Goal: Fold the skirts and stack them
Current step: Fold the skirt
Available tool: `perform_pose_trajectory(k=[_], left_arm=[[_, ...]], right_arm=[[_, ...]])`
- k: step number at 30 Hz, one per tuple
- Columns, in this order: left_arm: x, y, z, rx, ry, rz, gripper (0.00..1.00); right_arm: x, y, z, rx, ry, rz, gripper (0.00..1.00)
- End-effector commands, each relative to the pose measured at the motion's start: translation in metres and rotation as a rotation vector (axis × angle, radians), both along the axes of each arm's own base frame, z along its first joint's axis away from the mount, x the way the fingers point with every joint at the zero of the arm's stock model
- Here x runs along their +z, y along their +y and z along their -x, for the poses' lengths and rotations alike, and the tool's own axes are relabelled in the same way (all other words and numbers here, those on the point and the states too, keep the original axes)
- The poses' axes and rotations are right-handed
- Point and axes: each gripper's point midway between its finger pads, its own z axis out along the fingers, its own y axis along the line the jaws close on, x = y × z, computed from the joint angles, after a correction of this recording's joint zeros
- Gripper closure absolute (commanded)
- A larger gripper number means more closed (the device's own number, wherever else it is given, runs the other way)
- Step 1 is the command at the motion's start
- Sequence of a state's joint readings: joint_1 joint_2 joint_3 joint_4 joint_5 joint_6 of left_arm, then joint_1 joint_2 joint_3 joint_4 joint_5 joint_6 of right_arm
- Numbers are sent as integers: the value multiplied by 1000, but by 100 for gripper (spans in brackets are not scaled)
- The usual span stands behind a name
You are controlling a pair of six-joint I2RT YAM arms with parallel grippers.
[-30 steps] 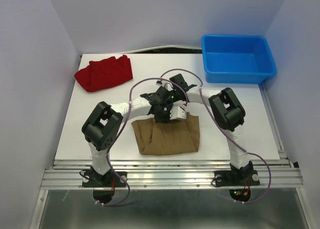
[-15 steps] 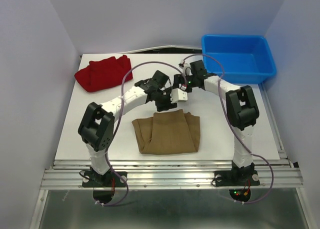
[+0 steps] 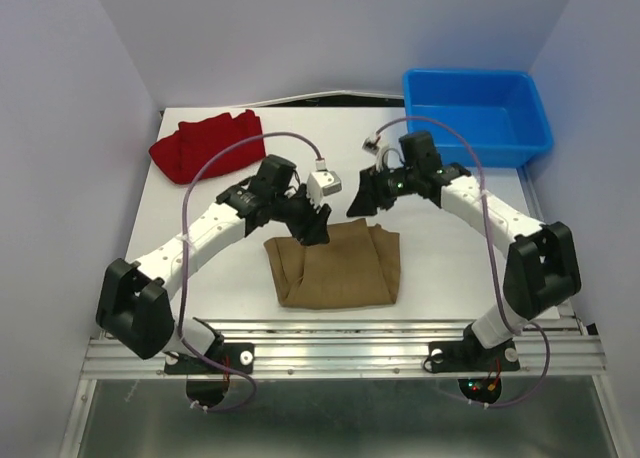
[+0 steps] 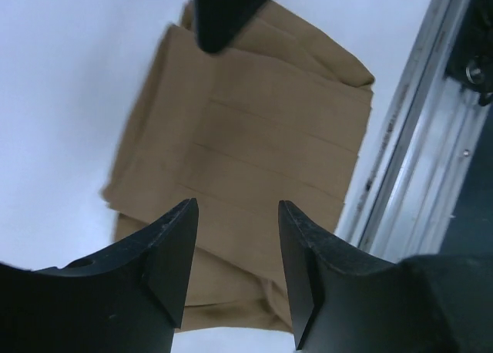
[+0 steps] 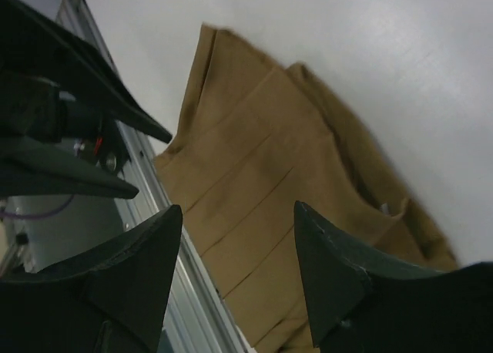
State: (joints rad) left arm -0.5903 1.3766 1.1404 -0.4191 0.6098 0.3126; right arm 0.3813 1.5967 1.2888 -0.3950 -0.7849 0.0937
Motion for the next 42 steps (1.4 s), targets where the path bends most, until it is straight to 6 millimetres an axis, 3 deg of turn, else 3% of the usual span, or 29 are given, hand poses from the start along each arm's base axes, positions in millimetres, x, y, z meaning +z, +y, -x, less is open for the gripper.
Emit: perform_pose_trajectory(k=[1,4,5,8,11,12,14,15,16,19,21,23,25,27,28,29,30,32,34,37,39,40,41,42], left_arm=[[-51,-5,34,45,317,21,45],[-77,-1,31,79,386,-12,45],[-89,1,27,96,418,-34,46],[-113,17,5,173,490,-63,49],[-134,33,-19,231,515,-95,52],[-133,44,-42,284,470,-106,52],[-142,54,-66,309,437,-132,52],[-132,63,-96,357,373,-134,52],[-132,67,-106,369,362,-147,52],[-114,71,-163,396,243,-147,52],[-101,72,-176,415,218,-113,51],[-78,69,-180,416,196,-50,49],[-63,65,-174,422,207,38,44],[-39,72,-164,471,209,152,41],[-13,76,-159,487,164,204,40],[-4,82,-156,514,155,241,39],[-11,94,-151,569,163,245,38],[7,108,-147,656,114,294,30],[7,119,-148,737,115,292,25],[-6,126,-146,802,179,297,17],[-34,125,-140,829,299,295,13],[-38,126,-138,849,324,301,12],[-55,128,-134,882,379,286,12],[-57,126,-133,882,407,310,12]], right_arm=[[-72,14,76,163,273,56,35],[-104,10,96,182,385,92,36],[-122,5,96,165,403,136,37],[-146,-4,82,118,373,235,37],[-161,-8,52,62,343,283,38],[-167,-5,34,43,318,305,38],[-172,-4,9,5,285,328,38],[-174,-6,-6,-22,258,340,38],[-174,0,-25,-36,235,342,38],[-174,10,-61,-81,193,348,39],[-170,13,-77,-97,150,356,40],[-165,13,-92,-118,103,371,39],[-143,12,-114,-137,-1,390,39],[-114,13,-127,-152,-72,384,38],[-103,13,-130,-157,-92,381,38],[-93,13,-133,-165,-108,379,38],[-79,12,-139,-180,-134,381,37],[-62,20,-137,-189,-172,389,35],[-46,29,-137,-197,-206,381,33],[-44,35,-131,-218,-166,392,25],[-49,38,-123,-213,-107,383,19],[-49,37,-121,-207,-104,383,18],[-49,41,-116,-188,-124,391,17],[-48,47,-113,-172,-183,432,17]])
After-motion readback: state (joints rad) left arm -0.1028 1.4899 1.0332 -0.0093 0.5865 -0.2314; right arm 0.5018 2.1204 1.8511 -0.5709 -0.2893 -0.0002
